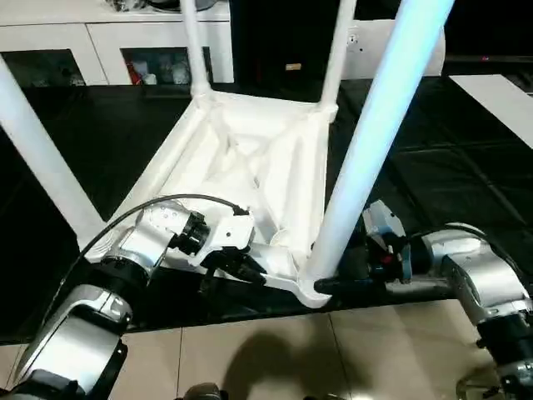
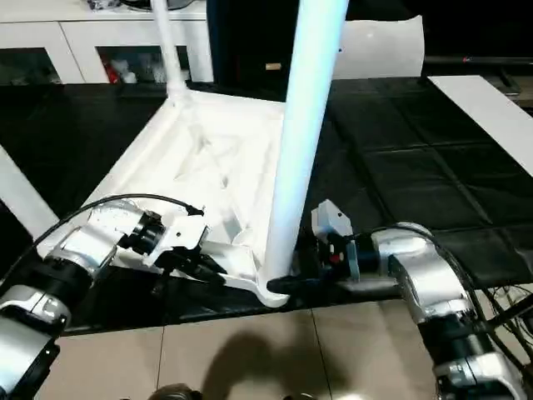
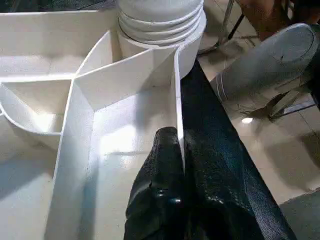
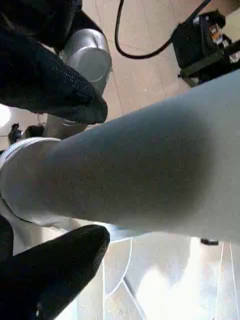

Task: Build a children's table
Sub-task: Rotate leg to tighten

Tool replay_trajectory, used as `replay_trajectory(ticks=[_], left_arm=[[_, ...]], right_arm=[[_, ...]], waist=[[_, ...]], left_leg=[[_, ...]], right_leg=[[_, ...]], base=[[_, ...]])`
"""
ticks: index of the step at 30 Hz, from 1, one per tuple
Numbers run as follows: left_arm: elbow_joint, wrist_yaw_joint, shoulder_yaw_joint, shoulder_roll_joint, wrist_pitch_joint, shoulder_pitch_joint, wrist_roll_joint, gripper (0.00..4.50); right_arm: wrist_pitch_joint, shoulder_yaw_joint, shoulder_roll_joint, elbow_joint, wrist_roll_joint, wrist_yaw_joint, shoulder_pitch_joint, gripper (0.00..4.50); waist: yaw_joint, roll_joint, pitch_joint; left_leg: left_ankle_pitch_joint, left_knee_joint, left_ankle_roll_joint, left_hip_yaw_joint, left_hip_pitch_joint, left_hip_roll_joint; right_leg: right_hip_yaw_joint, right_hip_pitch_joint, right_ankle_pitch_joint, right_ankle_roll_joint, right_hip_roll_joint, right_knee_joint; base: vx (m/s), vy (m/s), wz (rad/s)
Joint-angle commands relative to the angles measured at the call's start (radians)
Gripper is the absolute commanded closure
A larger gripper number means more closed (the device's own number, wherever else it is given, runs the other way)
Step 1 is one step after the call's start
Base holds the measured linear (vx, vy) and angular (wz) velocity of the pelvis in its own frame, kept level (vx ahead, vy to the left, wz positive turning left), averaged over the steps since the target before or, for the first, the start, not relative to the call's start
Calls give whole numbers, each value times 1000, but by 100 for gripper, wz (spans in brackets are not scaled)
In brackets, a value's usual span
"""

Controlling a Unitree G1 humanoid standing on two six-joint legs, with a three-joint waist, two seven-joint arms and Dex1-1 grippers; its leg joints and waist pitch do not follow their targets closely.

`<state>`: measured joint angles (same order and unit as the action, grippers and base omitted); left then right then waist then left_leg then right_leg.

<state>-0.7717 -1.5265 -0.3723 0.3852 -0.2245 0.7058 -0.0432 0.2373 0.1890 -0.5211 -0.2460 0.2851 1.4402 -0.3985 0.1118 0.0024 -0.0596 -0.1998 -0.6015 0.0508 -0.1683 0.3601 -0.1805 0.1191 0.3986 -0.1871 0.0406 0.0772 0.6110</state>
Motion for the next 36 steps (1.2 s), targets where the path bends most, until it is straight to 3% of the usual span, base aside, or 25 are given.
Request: replay_trajectory(ticks=[1, 7, 13, 18, 19, 21, 23, 24, 26, 28, 30, 31, 32, 33, 35, 36], left_arm=[[10, -34, -21, -2, -27, 30, -7, 450], [-11, -34, -18, 0, -42, 35, -10, 450], [-19, -26, -20, 0, -51, 35, -17, 450], [-20, 1, -7, -14, -42, 35, -10, 450], [-11, 8, -3, -18, -29, 31, -6, 450], [-1, 14, 2, -22, -14, 27, 1, 450], [17, 79, 18, -44, 29, 23, 1, 450], [31, 173, 27, -68, 89, 24, -20, 450], [34, 213, 29, -78, 113, 25, -31, 450], [50, 345, 63, -148, 229, 25, -19, 450], [54, 401, 73, -174, 264, 26, -22, 450], [55, 495, 93, -216, 312, 31, -24, 450], [54, 531, 103, -233, 330, 33, -21, 450], [57, 564, 112, -246, 351, 35, -21, 450], [67, 638, 128, -273, 380, 39, -31, 450], [81, 678, 138, -290, 404, 38, -42, 450]], right_arm=[[12, 8, -11, 1, 14, 18, -9, 132], [13, 17, -11, -9, 16, 37, -13, 186], [18, 22, -8, -9, 13, 33, -11, 243], [72, 14, 5, 32, 33, -10, 12, 248], [82, 7, 16, 42, 37, -34, 18, 248], [87, 0, 26, 49, 39, -58, 24, 252], [91, -5, 59, 55, 6, -153, 32, 252], [95, -9, 105, 61, -28, -261, 41, 252], [99, -10, 125, 63, -42, -305, 44, 252], [176, -29, 228, 61, -81, -512, 35, 253], [212, -41, 274, 63, -85, -588, 30, 255], [270, -65, 348, 63, -82, -701, 14, 256], [291, -75, 377, 61, -79, -743, 7, 256], [307, -86, 406, 55, -79, -788, -2, 256], [328, -96, 461, 36, -92, -866, -25, 256], [333, -98, 497, 18, -123, -930, -43, 256]], waist=[[-7, -12, 67], [-6, -14, 65], [-6, -12, 65], [-6, -11, 63], [-4, -4, 62], [-7, -8, 61], [-9, 0, 57], [-13, -4, 55], [-22, -6, 48], [-33, -5, 41], [-58, -4, 38], [-72, -1, 40], [-72, -1, 40], [-86, 0, 48], [-90, 8, 51], [-95, 3, 53]], left_leg=[[-87, 63, -101, 11, -4, -61], [-106, 65, -91, 11, -4, -60], [-99, 64, -92, 11, -4, -60], [-108, 66, -86, 12, -5, -61], [-111, 67, -85, 12, -6, -61], [-126, 69, -75, 13, -5, -62], [-151, 71, -59, 14, -7, -60], [-167, 73, -47, 14, -10, -60], [-202, 77, -26, 16, -12, -56], [-247, 77, -8, 17, -21, -49], [-297, 80, 14, 27, -20, -47], [-304, 80, 13, 29, -23, -48], [-304, 80, 13, 29, -23, -48], [-267, 85, 3, 34, -8, -51], [-248, 84, -8, 30, -12, -53], [-227, 83, -17, 27, -8, -51]], right_leg=[[-69, -61, -183, 178, 87, -75], [-68, -61, -228, 165, 88, -81], [-69, -61, -202, 174, 88, -78], [-70, -61, -219, 168, 87, -81], [-70, -59, -221, 169, 88, -82], [-69, -60, -239, 163, 89, -85], [-69, -58, -282, 153, 90, -90], [-68, -58, -326, 140, 90, -96], [-65, -55, -402, 123, 88, -105], [-60, -50, -517, 89, 89, -121], [-47, -51, -611, 53, 90, -135], [-49, -50, -597, 52, 91, -138], [-49, -50, -597, 52, 91, -138], [-51, -63, -508, 70, 90, -127], [-58, -56, -435, 100, 90, -121], [-61, -58, -383, 121, 88, -117]], base=[[0, 0, 0], [0, 0, 0], [0, 0, 0], [0, 0, 0], [0, 0, 0], [0, 0, 0], [0, 0, 0], [0, 0, 0], [0, 0, 0], [0, 0, 0], [0, 0, 0], [0, 0, 0], [0, 0, 0], [0, 0, 0], [0, 0, 0], [0, 0, 0]])
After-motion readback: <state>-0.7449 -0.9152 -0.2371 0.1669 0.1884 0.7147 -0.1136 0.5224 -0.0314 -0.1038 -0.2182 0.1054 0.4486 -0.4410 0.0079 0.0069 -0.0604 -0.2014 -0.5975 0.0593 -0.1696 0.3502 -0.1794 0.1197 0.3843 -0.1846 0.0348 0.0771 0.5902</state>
